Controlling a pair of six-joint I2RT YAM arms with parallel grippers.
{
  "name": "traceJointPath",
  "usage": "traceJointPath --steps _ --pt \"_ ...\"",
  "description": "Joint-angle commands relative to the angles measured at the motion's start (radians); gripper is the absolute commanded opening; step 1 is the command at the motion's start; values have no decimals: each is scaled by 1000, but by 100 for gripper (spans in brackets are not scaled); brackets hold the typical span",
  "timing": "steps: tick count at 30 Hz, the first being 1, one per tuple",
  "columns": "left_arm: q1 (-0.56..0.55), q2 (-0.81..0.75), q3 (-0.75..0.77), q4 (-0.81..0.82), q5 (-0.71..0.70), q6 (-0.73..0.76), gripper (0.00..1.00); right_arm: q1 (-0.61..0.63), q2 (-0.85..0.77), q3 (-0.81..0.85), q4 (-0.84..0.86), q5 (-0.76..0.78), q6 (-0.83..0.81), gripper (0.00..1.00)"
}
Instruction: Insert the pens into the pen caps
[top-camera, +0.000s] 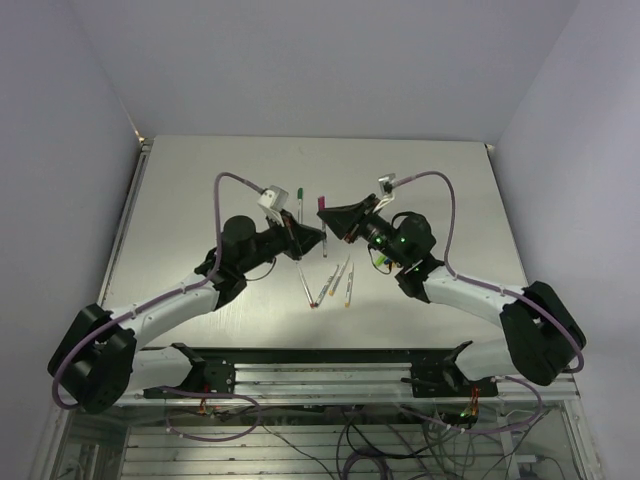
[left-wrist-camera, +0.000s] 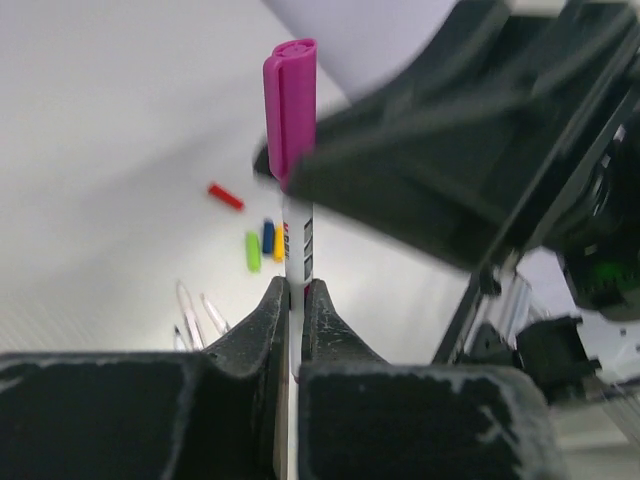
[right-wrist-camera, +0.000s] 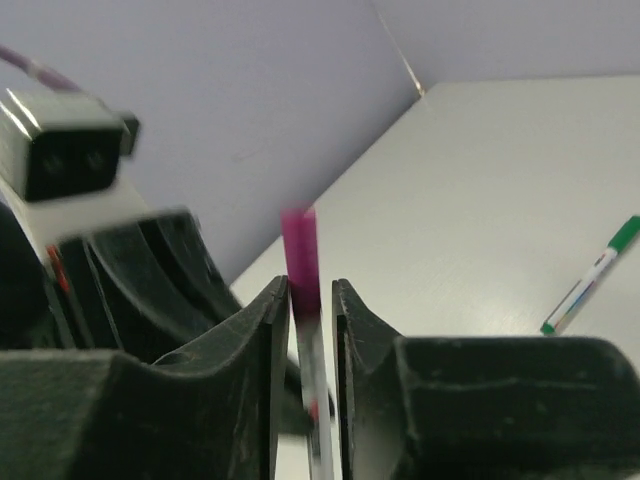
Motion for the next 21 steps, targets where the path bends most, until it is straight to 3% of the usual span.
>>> traceJointPath --steps 1,4,8,14,21 --pt "32 -58 33 181 -94 13 7 34 -61 62 -294 16 -97 29" --pt "32 -51 12 166 -94 11 7 34 -129 114 -348 91 -144 45" --pt "32 -32 -13 145 -108 10 7 33 -245 142 -389 199 -191 53" --pt "32 20 21 74 -168 47 7 33 -447 111 -545 368 -233 54" --pt "46 196 210 -183 -336 171 7 33 -585 91 -794 549 -217 53"
